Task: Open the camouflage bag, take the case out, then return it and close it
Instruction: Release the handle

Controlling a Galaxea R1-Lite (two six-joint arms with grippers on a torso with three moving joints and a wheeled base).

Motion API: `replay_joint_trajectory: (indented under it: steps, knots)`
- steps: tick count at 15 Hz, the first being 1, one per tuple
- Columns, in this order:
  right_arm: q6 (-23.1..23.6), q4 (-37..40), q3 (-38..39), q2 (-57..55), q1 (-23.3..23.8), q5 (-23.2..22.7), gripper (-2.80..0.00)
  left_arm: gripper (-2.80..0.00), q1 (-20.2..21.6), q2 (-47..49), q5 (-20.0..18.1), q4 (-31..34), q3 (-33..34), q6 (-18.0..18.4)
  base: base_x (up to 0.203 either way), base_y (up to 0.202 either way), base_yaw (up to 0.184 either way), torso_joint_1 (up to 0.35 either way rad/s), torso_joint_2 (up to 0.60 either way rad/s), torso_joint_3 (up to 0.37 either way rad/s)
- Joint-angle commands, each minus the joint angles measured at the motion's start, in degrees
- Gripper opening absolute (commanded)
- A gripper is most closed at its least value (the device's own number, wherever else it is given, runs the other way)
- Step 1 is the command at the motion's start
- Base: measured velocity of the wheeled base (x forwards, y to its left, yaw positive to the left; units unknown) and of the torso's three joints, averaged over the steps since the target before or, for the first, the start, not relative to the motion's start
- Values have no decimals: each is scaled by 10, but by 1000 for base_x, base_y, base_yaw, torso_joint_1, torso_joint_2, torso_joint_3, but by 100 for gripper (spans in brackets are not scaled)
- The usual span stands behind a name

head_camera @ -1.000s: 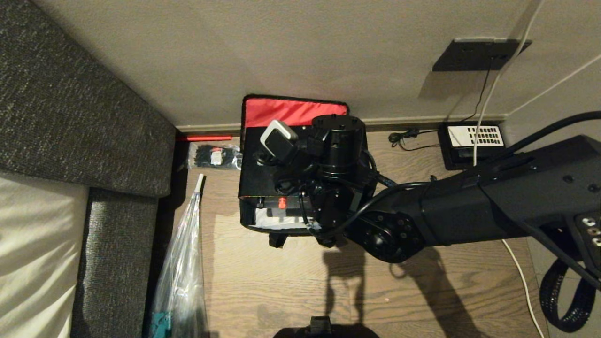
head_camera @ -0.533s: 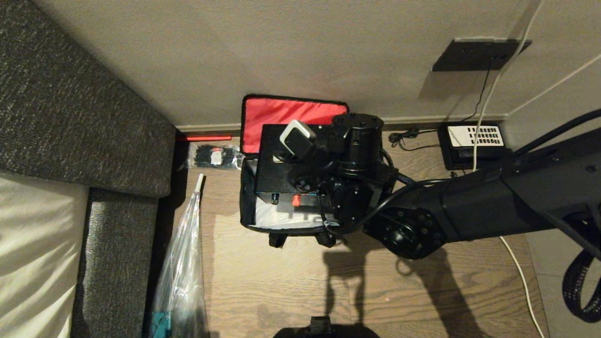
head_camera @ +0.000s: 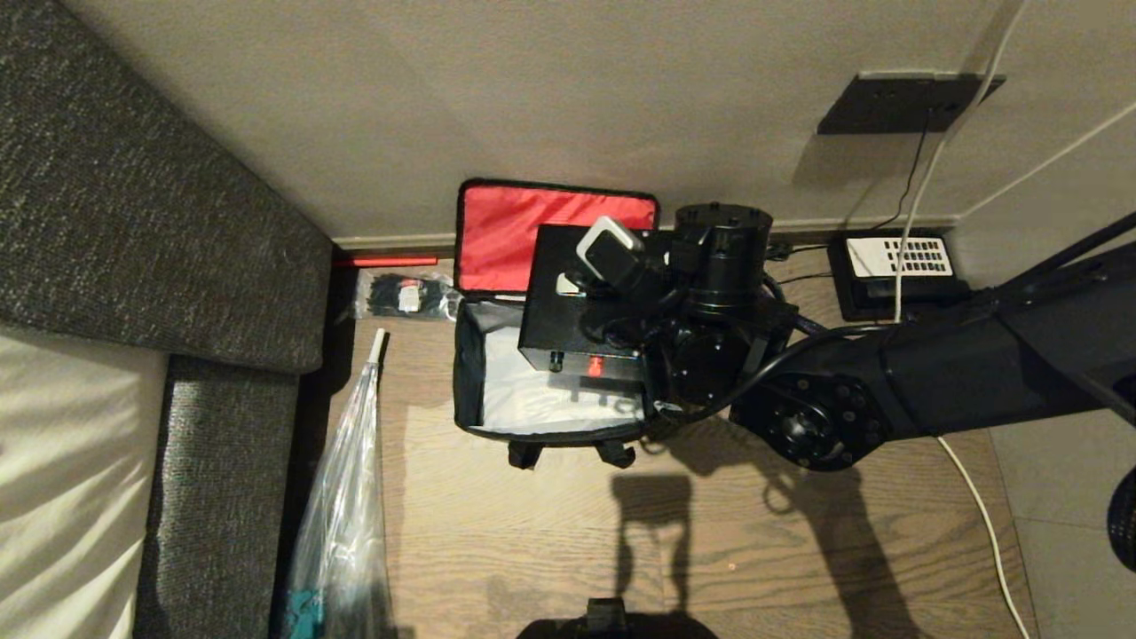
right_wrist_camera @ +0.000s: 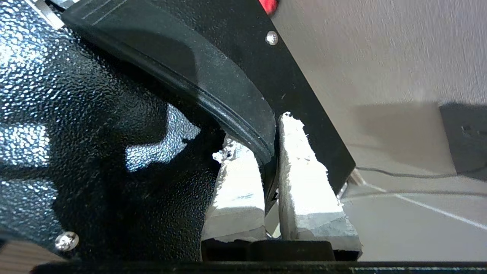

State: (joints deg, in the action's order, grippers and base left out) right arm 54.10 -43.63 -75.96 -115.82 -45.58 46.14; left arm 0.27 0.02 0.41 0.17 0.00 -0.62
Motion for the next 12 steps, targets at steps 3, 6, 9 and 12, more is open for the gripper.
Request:
replay_joint_trajectory:
  steps: [3,6,9,12]
  knots:
    - [3,-5,21,16,26,2,-280,-280,1,-1,0,0,2,0,0,0,0,0,0,0]
    - [2,-6,31,26,44,1,-280,-280,0,-1,0,0,2,0,0,0,0,0,0,0]
    - [-4,-6,45,34,57,0,-280,-280,0,-1,0,0,2,0,0,0,0,0,0,0]
    - [-6,-7,54,40,80,-1,-280,-280,0,-1,0,0,2,0,0,0,0,0,0,0]
